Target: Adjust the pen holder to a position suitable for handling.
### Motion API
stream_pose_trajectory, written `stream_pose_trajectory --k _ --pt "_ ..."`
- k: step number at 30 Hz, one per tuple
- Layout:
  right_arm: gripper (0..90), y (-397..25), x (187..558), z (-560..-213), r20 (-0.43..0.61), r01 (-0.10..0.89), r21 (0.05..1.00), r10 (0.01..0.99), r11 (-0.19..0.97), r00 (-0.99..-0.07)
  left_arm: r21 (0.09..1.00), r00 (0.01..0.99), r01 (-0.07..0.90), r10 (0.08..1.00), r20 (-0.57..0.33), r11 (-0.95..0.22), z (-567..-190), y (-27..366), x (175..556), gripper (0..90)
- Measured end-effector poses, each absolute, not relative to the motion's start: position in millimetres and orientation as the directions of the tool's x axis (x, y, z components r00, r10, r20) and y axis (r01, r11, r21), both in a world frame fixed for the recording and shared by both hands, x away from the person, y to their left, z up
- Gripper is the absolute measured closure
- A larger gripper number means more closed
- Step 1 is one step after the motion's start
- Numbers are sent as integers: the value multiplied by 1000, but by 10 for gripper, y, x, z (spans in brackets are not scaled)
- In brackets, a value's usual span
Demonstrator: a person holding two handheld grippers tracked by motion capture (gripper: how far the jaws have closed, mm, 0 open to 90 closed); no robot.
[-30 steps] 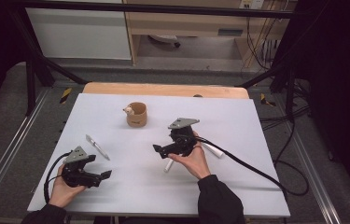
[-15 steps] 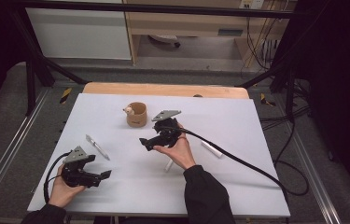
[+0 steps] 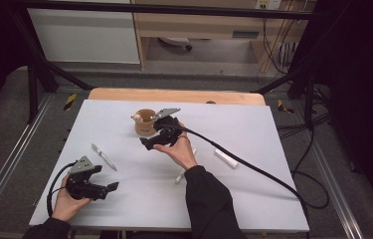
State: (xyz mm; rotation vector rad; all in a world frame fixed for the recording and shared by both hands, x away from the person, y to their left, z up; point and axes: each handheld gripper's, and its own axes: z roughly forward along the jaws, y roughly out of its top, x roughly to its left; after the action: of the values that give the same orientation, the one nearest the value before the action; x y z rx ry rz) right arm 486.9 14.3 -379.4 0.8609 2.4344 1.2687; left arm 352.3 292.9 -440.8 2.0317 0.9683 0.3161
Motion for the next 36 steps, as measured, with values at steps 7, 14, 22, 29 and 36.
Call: stream_pose_trajectory --k 7,14,22,29,36 --pt "85 259 4982 -3815 26 379 808 615 452 -788 780 669 521 733 -122 -346 -4409 2933 3525 38" --pt "125 360 5109 -3808 18 370 813 616 450 -788 779 669 523 733 -125 -345 -4411 2935 3528 39" --pt "195 463 5240 -3860 -2 355 812 611 463 -792 779 670 524 731 -126 -345 -4412 2937 3528 39" --pt "288 552 5348 -3972 -43 323 811 600 488 -799 779 670 524 731 -129 -344 -4413 2941 3530 40" --pt "385 606 5431 -4041 -85 293 799 582 524 -809 777 670 527 731 -131 -343 -4416 2947 3534 41"
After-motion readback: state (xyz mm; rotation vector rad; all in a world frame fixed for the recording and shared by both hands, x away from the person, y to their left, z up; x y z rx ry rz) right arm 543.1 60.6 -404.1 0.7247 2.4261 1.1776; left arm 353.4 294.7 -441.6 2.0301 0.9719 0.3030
